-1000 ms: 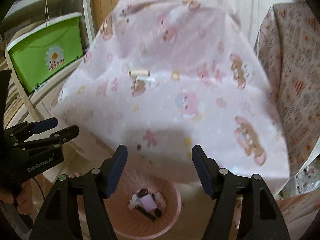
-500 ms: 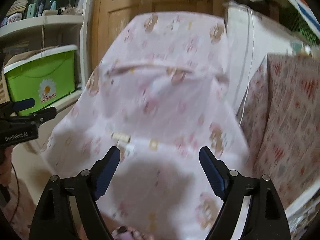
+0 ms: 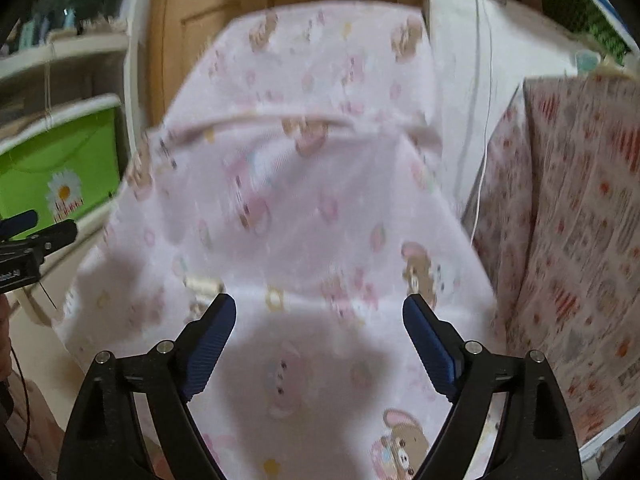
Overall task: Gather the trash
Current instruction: 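Lower the left gripper around the cream thread spool and close it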
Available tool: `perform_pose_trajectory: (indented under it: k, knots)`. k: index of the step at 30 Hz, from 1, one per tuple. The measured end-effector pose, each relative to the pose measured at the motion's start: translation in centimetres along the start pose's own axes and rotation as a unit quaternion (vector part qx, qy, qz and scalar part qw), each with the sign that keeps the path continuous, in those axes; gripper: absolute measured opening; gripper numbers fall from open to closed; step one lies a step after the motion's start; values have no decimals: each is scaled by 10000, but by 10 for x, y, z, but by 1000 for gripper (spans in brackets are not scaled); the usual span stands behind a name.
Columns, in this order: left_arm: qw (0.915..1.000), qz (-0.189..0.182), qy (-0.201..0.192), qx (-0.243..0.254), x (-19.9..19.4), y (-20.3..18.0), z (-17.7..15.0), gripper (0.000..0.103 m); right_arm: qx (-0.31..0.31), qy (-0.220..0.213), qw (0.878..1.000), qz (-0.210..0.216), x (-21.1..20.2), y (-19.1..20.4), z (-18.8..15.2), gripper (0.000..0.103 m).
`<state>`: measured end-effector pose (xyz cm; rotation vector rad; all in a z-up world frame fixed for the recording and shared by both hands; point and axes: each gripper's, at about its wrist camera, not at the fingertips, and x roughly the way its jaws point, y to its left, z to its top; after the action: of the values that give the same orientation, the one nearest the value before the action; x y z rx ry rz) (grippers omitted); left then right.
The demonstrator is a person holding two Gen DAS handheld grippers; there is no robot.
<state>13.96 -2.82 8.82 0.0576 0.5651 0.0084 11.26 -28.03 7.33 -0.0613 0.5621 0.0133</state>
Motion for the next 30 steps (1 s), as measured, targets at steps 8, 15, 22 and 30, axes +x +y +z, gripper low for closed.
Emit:
perform_pose_trajectory:
  k: [8, 15, 22, 30]
  knots:
    - [9976, 10, 652, -225, 38, 11, -32, 101, -7, 281, 9994, -217, 22, -6, -14, 87]
    - [9964, -111, 825, -129, 52, 4, -38, 95, 108, 459, 9985, -272, 34, -11, -17, 87]
    - [9940, -502, 958, -130, 62, -10, -38, 78, 175, 599, 9977, -276, 43, -13, -17, 87]
    - [9864, -1111, 1161, -347, 93, -35, -22, 70, 319, 701, 9965, -331, 50, -19, -17, 87]
